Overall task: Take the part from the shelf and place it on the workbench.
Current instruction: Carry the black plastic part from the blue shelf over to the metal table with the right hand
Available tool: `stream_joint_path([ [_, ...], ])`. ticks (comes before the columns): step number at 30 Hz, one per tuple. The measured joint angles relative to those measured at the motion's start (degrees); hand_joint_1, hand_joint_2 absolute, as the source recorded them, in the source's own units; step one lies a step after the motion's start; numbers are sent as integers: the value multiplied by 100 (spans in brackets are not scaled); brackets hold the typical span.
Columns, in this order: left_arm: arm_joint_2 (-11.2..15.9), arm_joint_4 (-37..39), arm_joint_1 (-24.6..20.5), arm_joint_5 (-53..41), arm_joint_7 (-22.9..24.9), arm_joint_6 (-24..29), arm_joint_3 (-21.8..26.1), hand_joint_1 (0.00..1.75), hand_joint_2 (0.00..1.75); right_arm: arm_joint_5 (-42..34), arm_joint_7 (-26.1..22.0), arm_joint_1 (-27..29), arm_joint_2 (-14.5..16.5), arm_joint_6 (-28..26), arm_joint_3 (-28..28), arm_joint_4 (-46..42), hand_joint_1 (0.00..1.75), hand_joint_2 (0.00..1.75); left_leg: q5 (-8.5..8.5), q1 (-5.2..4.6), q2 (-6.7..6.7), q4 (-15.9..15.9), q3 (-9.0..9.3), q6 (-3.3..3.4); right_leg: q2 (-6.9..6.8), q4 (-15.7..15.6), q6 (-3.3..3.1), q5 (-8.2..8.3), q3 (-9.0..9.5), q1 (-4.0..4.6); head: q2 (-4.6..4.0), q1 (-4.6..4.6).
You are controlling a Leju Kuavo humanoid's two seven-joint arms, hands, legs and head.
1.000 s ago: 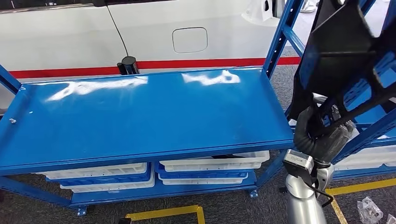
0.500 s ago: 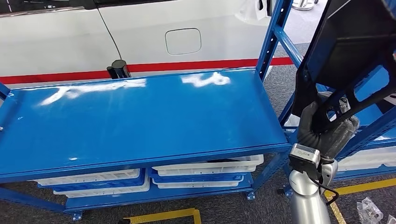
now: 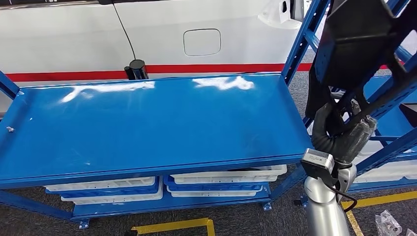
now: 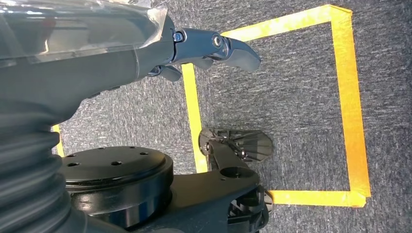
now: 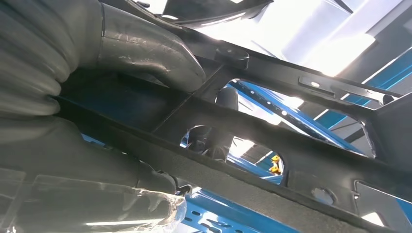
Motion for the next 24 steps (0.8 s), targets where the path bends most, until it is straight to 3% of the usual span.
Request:
stream_joint_path([
  [14, -8, 0, -6, 115, 144, -15, 28, 0, 175, 19, 43, 8, -9, -53, 15, 2, 175, 175, -20, -20, 2, 16, -1, 39, 1, -10, 46, 15, -1, -24, 0, -3],
  [19, -13, 0, -16, 141, 158, -14, 76, 0, 175, 31, 56, 7, -14, -57, 14, -1, 175, 175, 54, -19, 19, -64, 32, 157, 0, 40, 126, -8, -40, -61, 0, -2],
  [21, -19, 0, -26, 155, 163, -13, 90, 0, 175, 42, 62, 3, -20, -57, 16, -1, 175, 175, 104, 15, 39, -132, 53, 214, -3, 513, 88, -262, -260, -60, 0, 13],
  [23, -23, 0, -31, 164, 166, -13, 97, 0, 175, 55, 63, 7, -25, -57, 19, 2, 175, 175, 117, 12, 46, -137, 40, 228, -3, 1312, 56, -592, -604, -54, 0, 21],
  [24, -25, 0, -29, 167, 167, -13, 99, 0, 175, 60, 64, 14, -30, -58, 19, 3, 175, 175, 120, 11, 46, -135, 34, 223, -4, 1587, 70, -677, -717, -56, 0, 20],
])
